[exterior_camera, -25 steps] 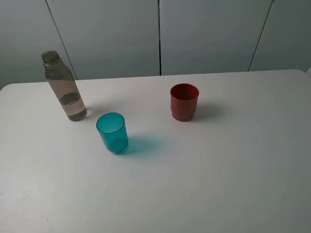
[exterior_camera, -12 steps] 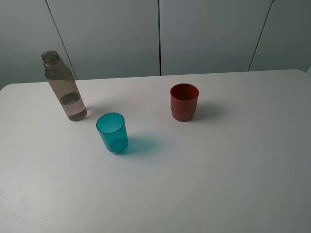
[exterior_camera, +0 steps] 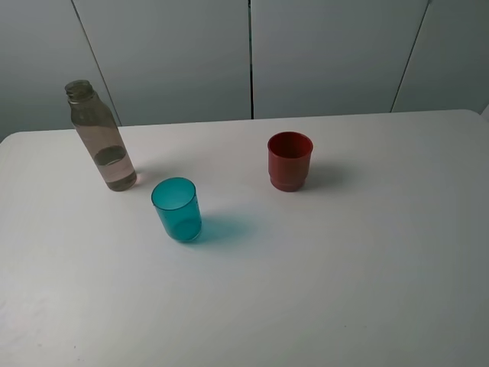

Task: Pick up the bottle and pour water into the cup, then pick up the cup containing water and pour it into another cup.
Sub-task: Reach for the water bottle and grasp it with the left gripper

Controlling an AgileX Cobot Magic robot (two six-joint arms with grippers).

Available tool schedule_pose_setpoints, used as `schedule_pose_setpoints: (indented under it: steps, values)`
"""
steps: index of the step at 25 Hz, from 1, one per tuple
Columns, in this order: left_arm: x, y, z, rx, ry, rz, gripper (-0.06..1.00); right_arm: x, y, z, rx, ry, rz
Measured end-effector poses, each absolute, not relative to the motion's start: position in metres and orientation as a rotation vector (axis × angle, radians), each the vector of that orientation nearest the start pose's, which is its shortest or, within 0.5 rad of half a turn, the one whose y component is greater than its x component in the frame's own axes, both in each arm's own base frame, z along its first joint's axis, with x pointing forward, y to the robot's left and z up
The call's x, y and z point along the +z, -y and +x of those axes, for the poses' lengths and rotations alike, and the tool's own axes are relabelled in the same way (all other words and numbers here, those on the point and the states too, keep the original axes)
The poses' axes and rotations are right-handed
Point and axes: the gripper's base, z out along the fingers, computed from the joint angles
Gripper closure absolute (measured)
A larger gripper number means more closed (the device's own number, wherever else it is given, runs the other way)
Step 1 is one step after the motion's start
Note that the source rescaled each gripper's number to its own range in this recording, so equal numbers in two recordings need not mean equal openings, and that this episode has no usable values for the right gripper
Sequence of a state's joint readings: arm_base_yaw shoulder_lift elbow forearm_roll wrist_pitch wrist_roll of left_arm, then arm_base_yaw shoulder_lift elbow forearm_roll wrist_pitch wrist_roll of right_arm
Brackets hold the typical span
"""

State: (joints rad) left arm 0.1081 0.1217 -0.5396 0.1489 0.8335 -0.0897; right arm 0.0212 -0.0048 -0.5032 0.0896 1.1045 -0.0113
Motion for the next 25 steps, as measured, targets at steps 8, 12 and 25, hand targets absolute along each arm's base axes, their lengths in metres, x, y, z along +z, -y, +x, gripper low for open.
schedule_pose_setpoints:
  steps: [8, 12, 25]
  values:
    - [0.319, -0.015, 0.099, 0.168, -1.878, -0.064, -0.05, 0.275, -0.007, -0.008, 0.114, -2.078, -0.041]
    - [0.31, -0.016, 0.137, 0.106, -1.914, -0.085, -0.05, 0.275, -0.007, -0.008, 0.115, -2.078, -0.038]
    - [0.26, -0.013, 0.205, 0.027, -2.011, -0.085, -0.05, 0.275, -0.007, -0.008, 0.114, -2.078, -0.041]
